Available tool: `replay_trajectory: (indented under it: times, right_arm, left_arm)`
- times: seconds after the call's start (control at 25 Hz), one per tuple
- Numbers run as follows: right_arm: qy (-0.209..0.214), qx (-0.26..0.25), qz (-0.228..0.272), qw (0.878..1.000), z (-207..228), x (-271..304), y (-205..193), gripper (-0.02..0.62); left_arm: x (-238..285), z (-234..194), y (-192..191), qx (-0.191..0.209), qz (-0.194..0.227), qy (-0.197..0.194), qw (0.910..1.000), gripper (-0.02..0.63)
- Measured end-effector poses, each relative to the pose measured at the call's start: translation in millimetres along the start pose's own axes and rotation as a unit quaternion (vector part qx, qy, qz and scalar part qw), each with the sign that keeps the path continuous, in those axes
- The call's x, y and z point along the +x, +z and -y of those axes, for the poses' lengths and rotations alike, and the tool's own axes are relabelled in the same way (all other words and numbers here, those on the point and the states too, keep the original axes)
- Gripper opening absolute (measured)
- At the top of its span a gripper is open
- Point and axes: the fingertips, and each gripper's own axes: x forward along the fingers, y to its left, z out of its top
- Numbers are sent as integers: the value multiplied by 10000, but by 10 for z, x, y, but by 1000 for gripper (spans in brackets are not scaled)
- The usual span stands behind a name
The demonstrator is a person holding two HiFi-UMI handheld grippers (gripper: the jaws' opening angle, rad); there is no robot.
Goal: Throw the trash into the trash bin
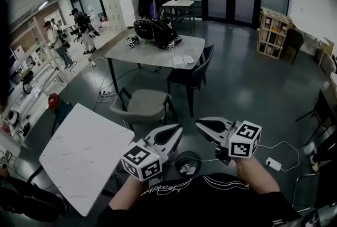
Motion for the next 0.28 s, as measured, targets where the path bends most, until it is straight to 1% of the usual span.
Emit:
replay_trajectory:
  times: [0.16, 0.28]
  right_arm:
    - [197, -85, 16, 9998, -111, 83, 35, 34]
    - [229, -124, -18, 9997, -146, 117, 26, 34]
  left_arm:
    - [-90, 74, 14, 228, -13, -8, 9997, 5]
    - [-137, 108, 11, 147, 12, -99, 9998, 5]
